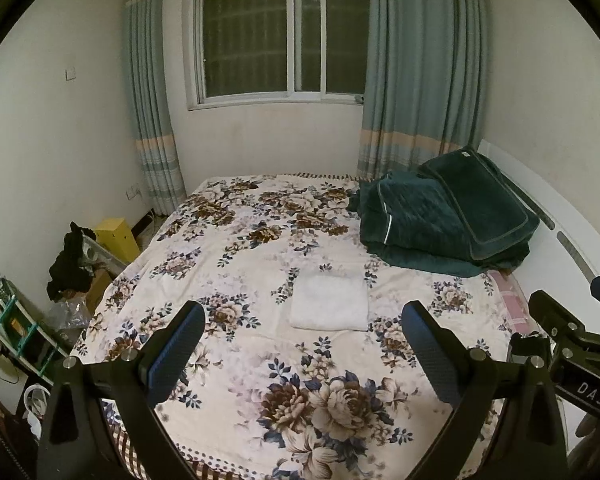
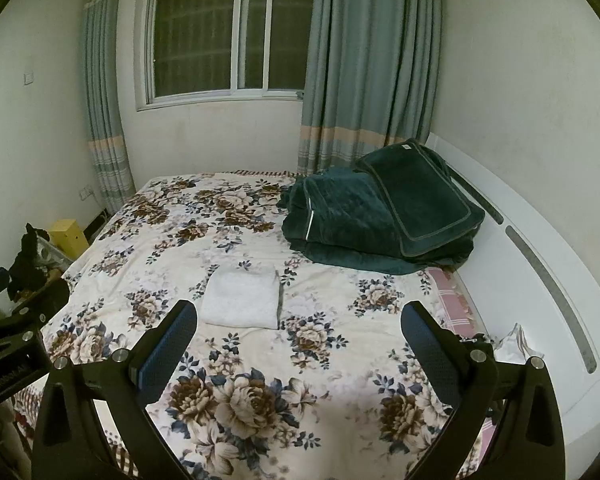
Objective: Fold small clothes
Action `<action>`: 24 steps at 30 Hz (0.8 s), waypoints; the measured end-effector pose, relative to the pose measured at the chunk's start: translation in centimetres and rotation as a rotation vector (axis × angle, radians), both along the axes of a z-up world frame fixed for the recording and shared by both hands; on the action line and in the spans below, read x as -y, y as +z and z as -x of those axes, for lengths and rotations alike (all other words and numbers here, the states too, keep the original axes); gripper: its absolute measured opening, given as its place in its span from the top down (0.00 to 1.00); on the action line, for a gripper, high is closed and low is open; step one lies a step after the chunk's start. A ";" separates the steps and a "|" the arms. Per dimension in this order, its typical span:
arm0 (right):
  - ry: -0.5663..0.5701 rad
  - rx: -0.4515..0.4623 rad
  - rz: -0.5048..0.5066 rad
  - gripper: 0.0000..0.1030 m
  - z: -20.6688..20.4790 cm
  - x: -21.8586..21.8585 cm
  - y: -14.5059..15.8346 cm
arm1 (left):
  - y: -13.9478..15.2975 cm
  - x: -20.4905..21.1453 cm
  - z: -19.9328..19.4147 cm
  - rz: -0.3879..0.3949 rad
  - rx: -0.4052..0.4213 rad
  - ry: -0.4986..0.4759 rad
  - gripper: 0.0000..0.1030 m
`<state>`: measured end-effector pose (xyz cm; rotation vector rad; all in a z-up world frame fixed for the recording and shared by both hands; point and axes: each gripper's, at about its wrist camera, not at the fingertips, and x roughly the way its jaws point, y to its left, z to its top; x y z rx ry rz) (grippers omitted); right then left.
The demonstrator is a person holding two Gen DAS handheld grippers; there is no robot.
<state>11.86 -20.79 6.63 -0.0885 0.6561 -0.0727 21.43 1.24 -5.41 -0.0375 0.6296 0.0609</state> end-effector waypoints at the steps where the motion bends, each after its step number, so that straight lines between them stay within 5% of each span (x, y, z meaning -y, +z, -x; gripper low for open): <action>1: 0.000 0.000 0.000 0.00 0.1 -0.2 -0.1 | 0.0 0.0 -0.1 0.000 -0.001 -0.002 0.03; 24: -0.002 0.001 0.003 0.00 0.7 -1.1 -0.5 | 0.9 -0.7 0.3 -0.009 -0.004 0.020 0.03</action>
